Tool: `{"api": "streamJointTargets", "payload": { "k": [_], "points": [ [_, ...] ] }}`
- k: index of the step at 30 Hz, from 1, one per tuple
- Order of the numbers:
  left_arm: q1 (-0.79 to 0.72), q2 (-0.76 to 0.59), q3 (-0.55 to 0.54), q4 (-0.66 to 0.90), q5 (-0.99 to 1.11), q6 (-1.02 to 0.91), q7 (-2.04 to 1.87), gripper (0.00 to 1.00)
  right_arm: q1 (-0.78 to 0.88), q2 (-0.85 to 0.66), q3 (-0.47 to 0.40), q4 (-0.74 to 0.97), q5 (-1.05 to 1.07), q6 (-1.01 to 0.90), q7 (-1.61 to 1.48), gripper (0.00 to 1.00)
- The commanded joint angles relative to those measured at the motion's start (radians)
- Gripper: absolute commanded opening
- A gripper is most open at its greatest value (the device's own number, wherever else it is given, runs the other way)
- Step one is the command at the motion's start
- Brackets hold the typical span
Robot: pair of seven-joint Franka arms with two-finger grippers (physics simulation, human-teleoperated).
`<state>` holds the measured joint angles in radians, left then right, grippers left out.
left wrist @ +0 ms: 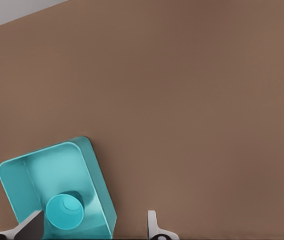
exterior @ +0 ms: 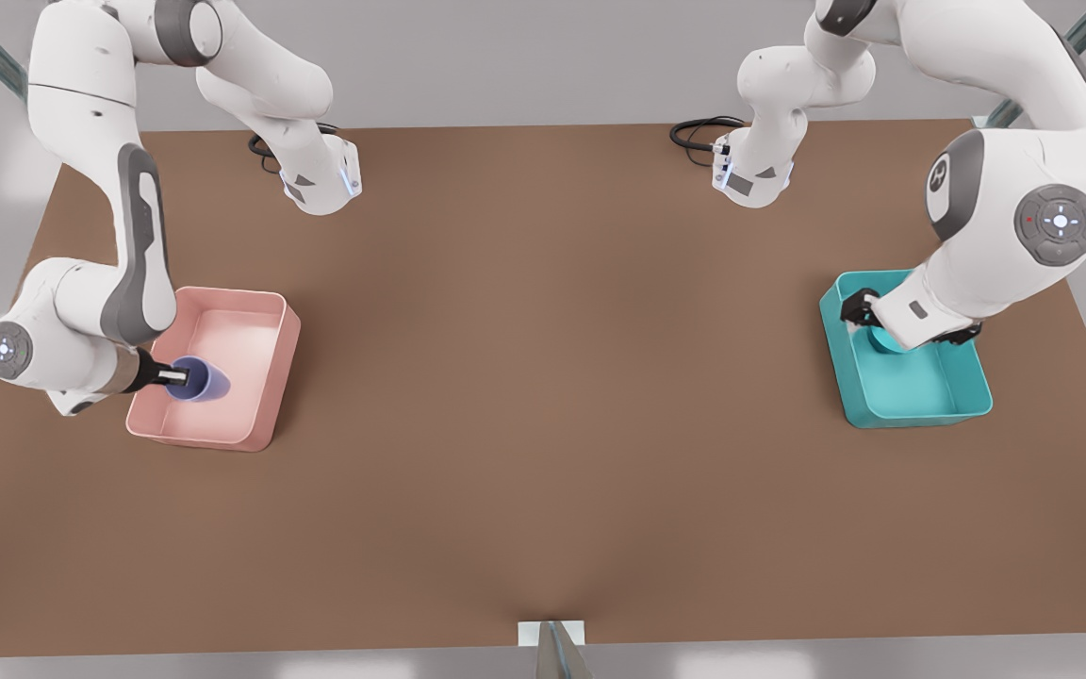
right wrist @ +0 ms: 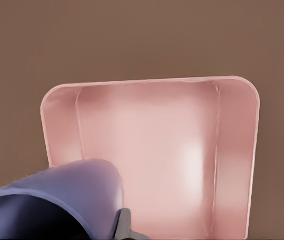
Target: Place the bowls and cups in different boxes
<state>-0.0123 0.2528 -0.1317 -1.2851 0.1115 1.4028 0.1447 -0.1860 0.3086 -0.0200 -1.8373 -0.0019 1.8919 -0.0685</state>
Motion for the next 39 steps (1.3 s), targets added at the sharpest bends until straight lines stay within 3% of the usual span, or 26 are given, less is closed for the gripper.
{"api": "streamJointTargets", "payload": {
  "k": [1, 10, 15, 17, 18, 19, 26, 29, 33, 34, 39],
  "points": [
    [0.0, -0.001, 0.0, 0.001, 0.001, -0.061, -0.234, 1.0, 0.0, 0.027, 0.0, -0.014, -0.009, 0.084, -0.229, 0.21],
    [0.003, -0.001, 0.0, 0.001, -0.013, -0.065, -0.232, 1.0, -0.012, 0.032, 0.002, -0.18, -0.003, 0.375, -0.229, 0.21],
    [0.003, -0.001, 0.0, 0.001, -0.013, -0.065, -0.232, 1.0, -0.012, 0.056, 0.002, -0.183, 0.007, 0.368, -0.228, 0.21],
    [0.003, -0.001, 0.0, 0.001, -0.013, -0.065, -0.232, 1.0, -0.012, 0.064, 0.003, -0.184, 0.013, 0.366, -0.226, 0.87],
    [0.003, -0.001, 0.0, 0.001, -0.013, -0.065, -0.232, 1.0, -0.012, 0.069, 0.003, -0.184, 0.013, 0.366, -0.228, 0.97],
    [0.003, -0.001, 0.0, 0.001, -0.013, -0.065, -0.232, 1.0, -0.01, 0.069, 0.003, -0.184, 0.013, 0.365, -0.228, 1.0],
    [0.003, -0.001, 0.0, 0.001, -0.013, -0.065, -0.232, 1.0, -0.004, 0.029, 0.011, -0.169, 0.013, 0.277, -0.215, 1.0],
    [0.003, -0.001, 0.0, 0.0, -0.012, -0.065, -0.232, 1.0, 0.0, -0.072, 0.026, -0.168, 0.013, 0.159, -0.211, 1.0],
    [0.003, -0.001, 0.0, 0.001, -0.01, -0.065, -0.232, 1.0, 0.059, -0.167, 0.078, 0.087, 0.0, -0.141, -0.01, 1.0],
    [0.003, -0.001, -0.003, 0.001, -0.009, -0.065, -0.234, 1.0, 0.068, -0.151, 0.08, 0.257, 0.006, -0.362, 0.001, 1.0],
    [0.003, -0.001, -0.002, 0.001, -0.009, -0.065, -0.232, 1.0, 0.083, -0.213, 0.08, 0.288, 0.014, -0.441, 0.004, 1.0]
  ]
}}
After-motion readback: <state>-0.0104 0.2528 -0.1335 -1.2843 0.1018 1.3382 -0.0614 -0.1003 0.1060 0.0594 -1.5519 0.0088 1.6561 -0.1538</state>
